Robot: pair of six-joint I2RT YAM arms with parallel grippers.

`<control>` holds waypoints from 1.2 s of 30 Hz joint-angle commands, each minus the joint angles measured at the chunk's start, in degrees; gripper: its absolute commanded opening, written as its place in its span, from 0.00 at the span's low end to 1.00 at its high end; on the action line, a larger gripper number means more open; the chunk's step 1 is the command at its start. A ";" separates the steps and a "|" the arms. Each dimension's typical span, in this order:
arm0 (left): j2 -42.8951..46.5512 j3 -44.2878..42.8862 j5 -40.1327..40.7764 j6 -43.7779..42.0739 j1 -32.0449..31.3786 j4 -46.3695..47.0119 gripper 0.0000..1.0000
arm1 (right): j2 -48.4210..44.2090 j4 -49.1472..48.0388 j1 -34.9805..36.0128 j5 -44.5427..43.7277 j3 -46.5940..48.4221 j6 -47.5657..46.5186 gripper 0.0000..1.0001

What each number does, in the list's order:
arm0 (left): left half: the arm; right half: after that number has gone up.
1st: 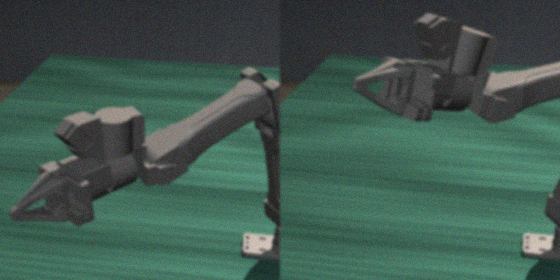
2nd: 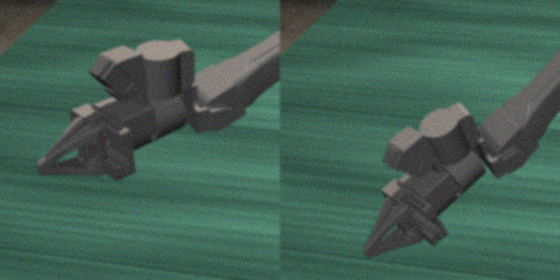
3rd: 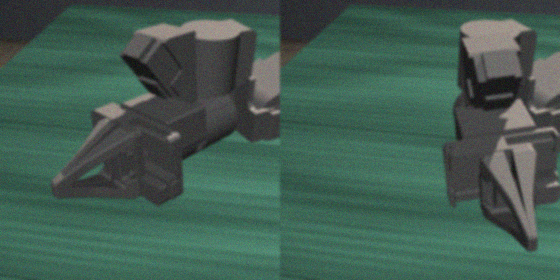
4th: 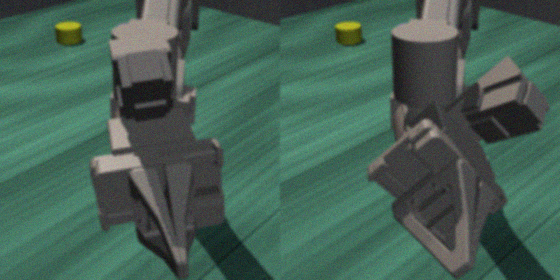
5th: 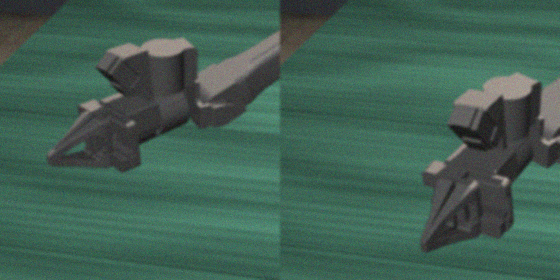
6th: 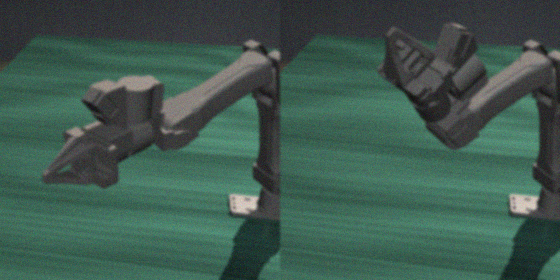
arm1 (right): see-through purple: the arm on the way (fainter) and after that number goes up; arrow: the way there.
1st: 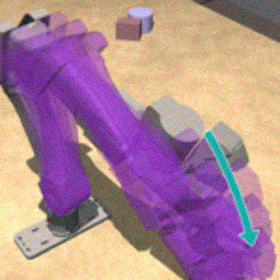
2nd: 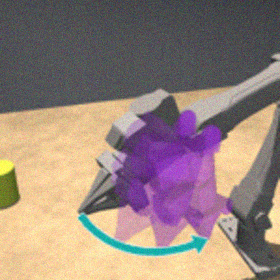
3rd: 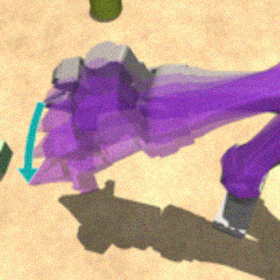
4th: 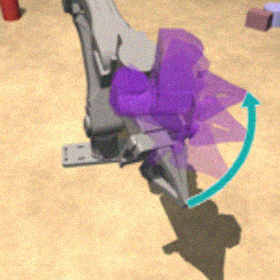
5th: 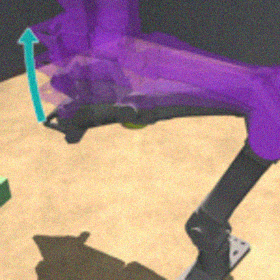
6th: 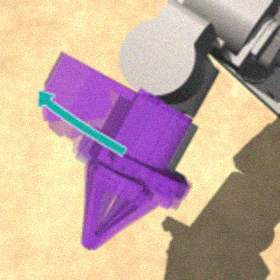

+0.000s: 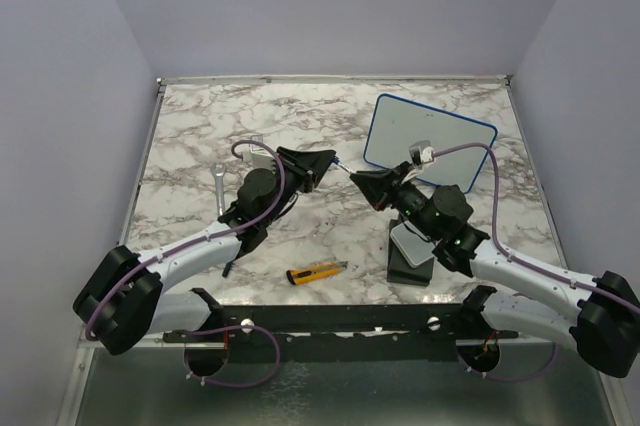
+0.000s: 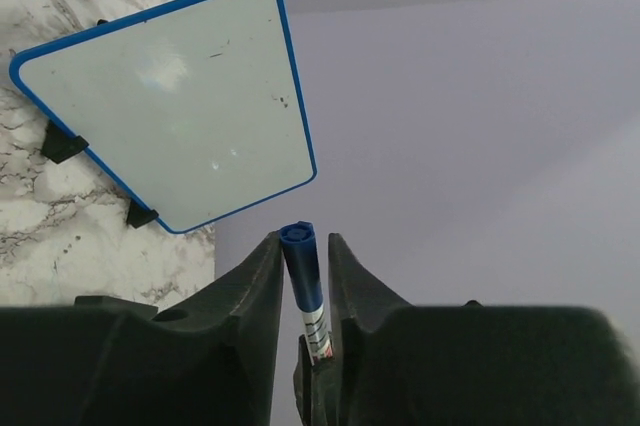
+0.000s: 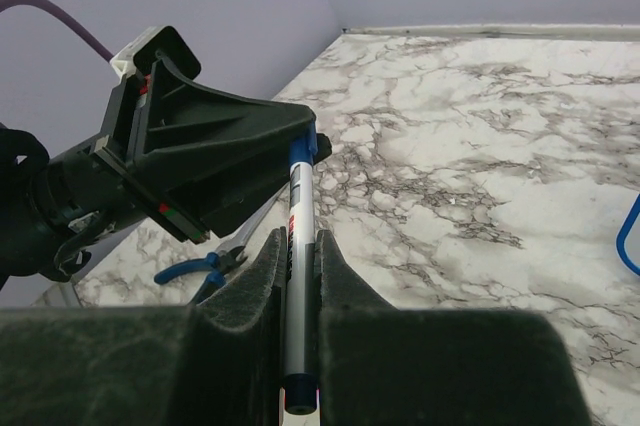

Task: Write a sentence on the whiteboard
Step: Open the whiteboard marker at the center of the board.

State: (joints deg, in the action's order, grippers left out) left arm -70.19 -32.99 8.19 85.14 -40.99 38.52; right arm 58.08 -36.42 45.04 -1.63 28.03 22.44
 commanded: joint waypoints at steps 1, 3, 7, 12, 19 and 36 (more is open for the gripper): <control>-0.47 -0.85 -0.30 0.70 0.04 1.82 0.20 | 0.38 -0.58 1.22 -2.41 1.41 -1.91 0.00; -0.63 -0.56 0.19 1.13 0.04 1.82 0.14 | 0.36 -0.46 1.64 -2.62 1.53 -2.40 0.00; -0.98 0.17 1.06 2.40 0.09 1.82 0.05 | 0.33 1.32 2.35 -3.63 1.88 -2.97 0.00; -0.97 1.38 2.85 4.74 0.04 1.83 0.00 | -1.00 1.93 3.18 -7.24 0.71 -2.57 0.00; 0.23 3.91 7.00 8.54 0.06 1.87 0.00 | -2.26 1.06 3.66 -8.82 -0.35 -2.71 0.00; 0.77 5.23 11.59 8.30 0.84 1.56 0.00 | -3.64 9.71 4.17 -9.59 -0.06 -0.96 0.00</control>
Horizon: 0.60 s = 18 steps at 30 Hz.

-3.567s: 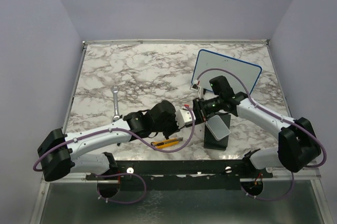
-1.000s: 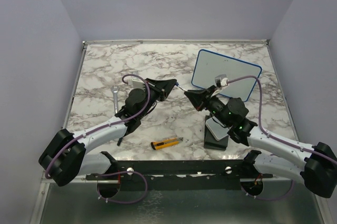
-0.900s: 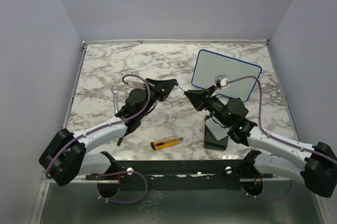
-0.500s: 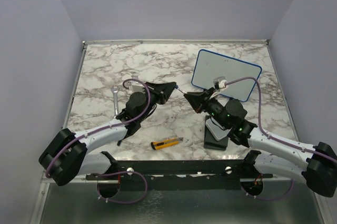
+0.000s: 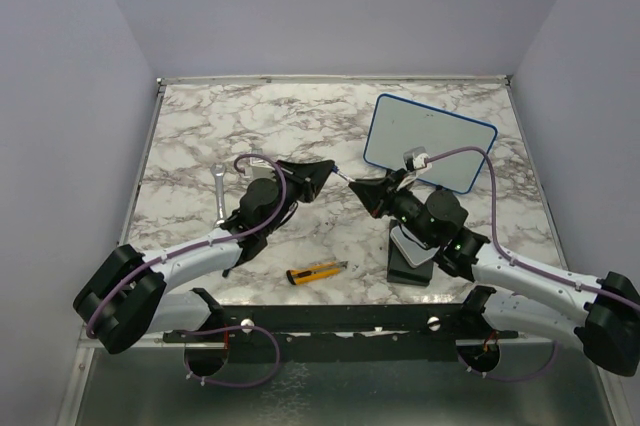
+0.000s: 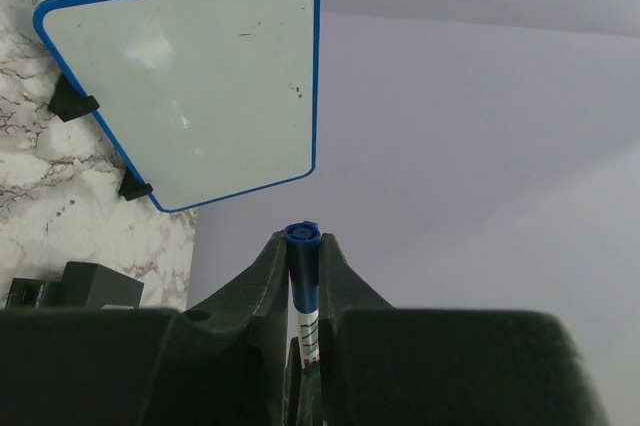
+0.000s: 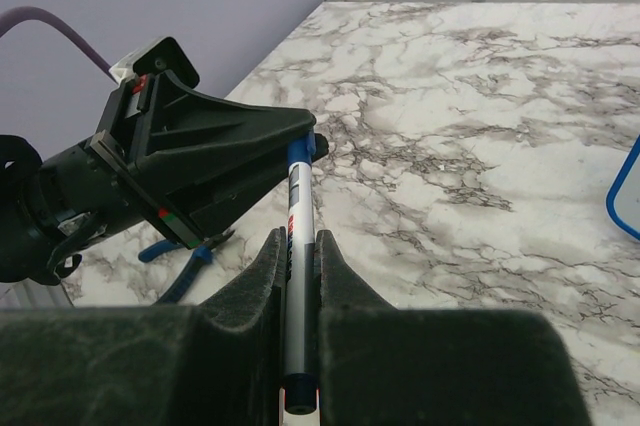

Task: Write a sentence on the whiteboard
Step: Open the whiteboard marker at the center of the board.

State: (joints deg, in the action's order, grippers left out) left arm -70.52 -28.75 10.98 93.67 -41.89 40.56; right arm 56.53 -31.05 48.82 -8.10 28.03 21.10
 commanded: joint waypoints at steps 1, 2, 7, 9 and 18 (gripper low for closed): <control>1.17 1.06 9.06 -0.28 1.72 -0.54 0.00 | -2.37 4.93 0.40 -3.36 -0.19 0.61 0.00; 1.25 1.19 9.34 -0.32 1.77 -0.56 0.00 | -2.65 5.16 0.48 -3.43 -0.37 0.76 0.00; 1.31 1.34 10.15 -0.33 1.85 -0.70 0.00 | -4.30 5.52 0.58 -3.97 -1.26 0.98 0.00; 1.26 1.41 10.35 -0.25 1.84 -0.80 0.00 | -4.49 5.62 0.58 -4.03 -1.40 0.98 0.00; 2.38 2.54 12.66 0.01 1.81 -0.90 0.00 | -4.66 5.78 0.66 -3.59 -1.81 1.62 0.00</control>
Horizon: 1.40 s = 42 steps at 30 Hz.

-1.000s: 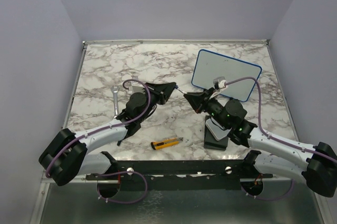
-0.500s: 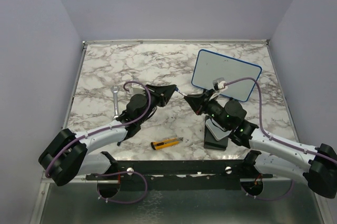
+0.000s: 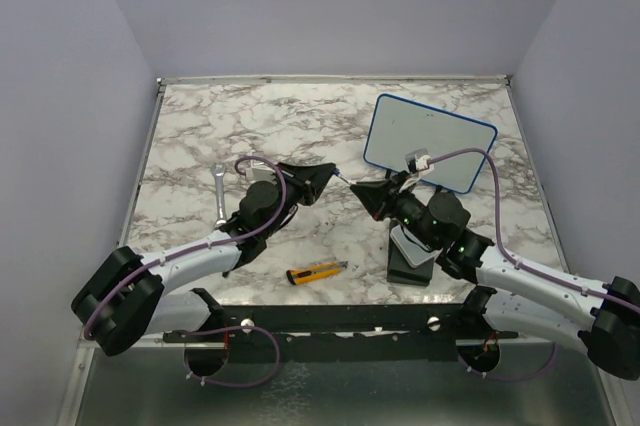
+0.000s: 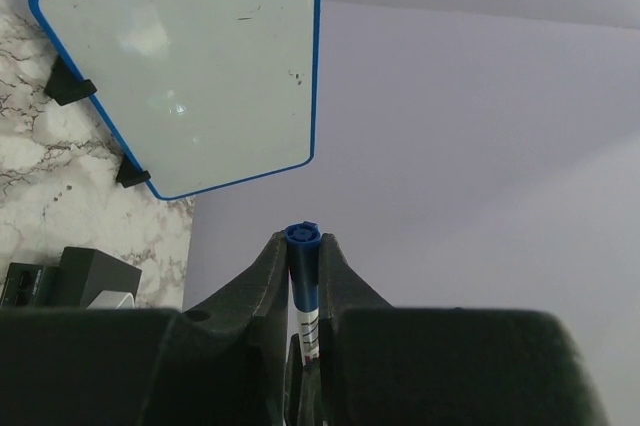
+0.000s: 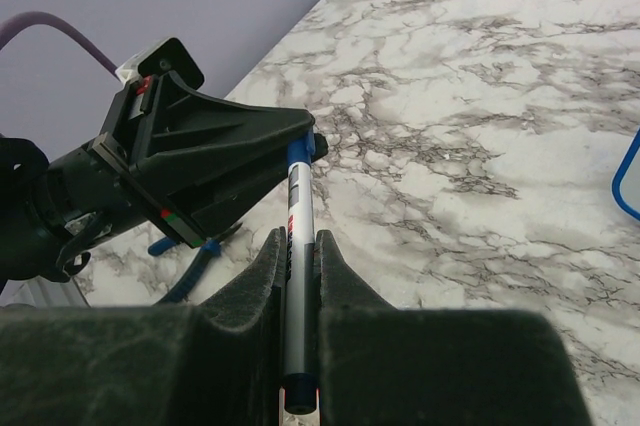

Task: Write a sentence on the whiteboard
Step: Open the whiteboard marker at the center of the board.

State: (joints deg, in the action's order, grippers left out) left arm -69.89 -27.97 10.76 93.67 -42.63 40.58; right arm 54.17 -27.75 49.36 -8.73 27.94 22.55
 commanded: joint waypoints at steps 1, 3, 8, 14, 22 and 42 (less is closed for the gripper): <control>1.98 1.96 13.26 0.05 2.55 -0.90 0.00 | -2.44 2.52 0.12 -2.96 -1.79 0.18 0.00; 2.41 2.29 13.86 0.02 2.56 -0.99 0.00 | -2.57 2.72 0.12 -3.03 -1.77 0.18 0.00; 1.94 2.01 13.08 -0.22 2.69 -1.03 0.00 | -2.84 2.66 0.12 -3.09 -2.04 0.28 0.00; 2.29 2.89 14.86 -0.41 3.03 -1.10 0.00 | -2.93 3.36 0.21 -3.22 -1.91 0.14 0.00; 3.22 3.15 15.67 -0.77 4.24 -2.14 0.00 | -3.83 5.42 0.47 -3.23 -2.48 -0.29 0.00; 11.60 5.98 9.72 -8.99 10.87 -15.38 0.00 | -13.51 16.34 0.65 -9.25 -1.41 -1.52 0.00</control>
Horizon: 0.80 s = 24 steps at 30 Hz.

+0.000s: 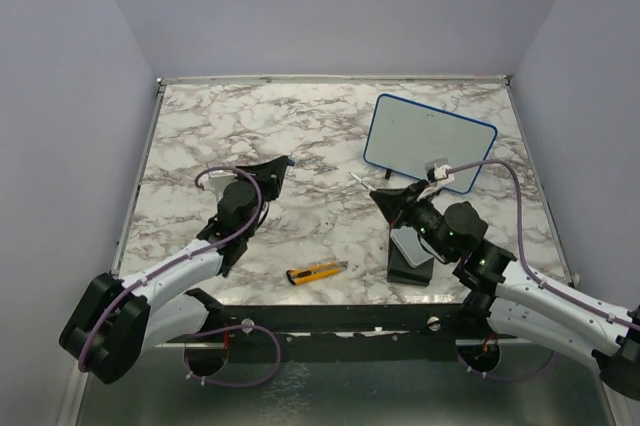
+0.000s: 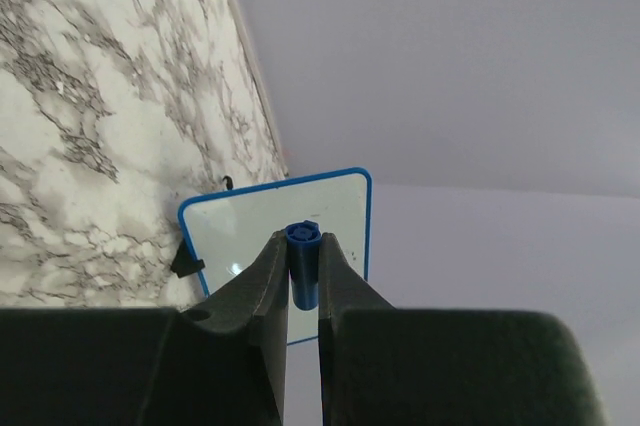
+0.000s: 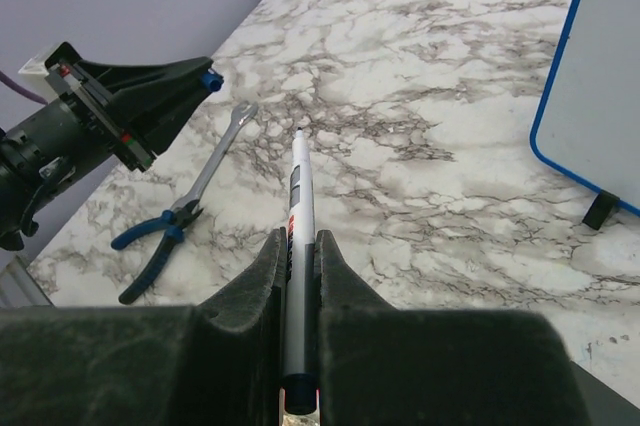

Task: Write a sentence on the whiteboard
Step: Open the whiteboard marker at the center of the board, then place the pen cap at the center of the board.

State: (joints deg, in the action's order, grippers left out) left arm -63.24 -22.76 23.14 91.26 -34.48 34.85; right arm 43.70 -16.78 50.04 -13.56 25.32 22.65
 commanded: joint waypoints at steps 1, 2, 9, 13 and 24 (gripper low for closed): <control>5.91 0.31 -3.97 -8.91 3.42 -12.53 0.00 | -3.64 6.00 -0.03 -4.90 1.20 -1.92 0.00; 6.95 -0.35 -4.92 -11.22 3.87 -15.46 0.00 | -4.11 6.80 -0.03 -5.91 1.41 -1.66 0.00; 5.80 -10.01 -13.06 -33.41 4.24 -36.55 0.00 | -5.31 11.99 -0.03 -9.62 4.39 -4.47 0.00; -0.48 -15.78 -19.32 -43.56 4.15 -45.86 0.00 | -5.53 13.35 -0.08 -10.99 5.15 -5.84 0.00; -11.04 -18.96 -20.02 -47.38 -6.48 -49.42 0.00 | -6.28 14.23 -0.12 -10.14 4.11 -2.95 0.00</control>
State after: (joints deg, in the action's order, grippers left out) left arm -71.61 -39.68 3.90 47.13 -38.15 -11.35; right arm 38.54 -3.51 50.04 -22.81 28.99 18.59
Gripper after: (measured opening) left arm 0.131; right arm 0.093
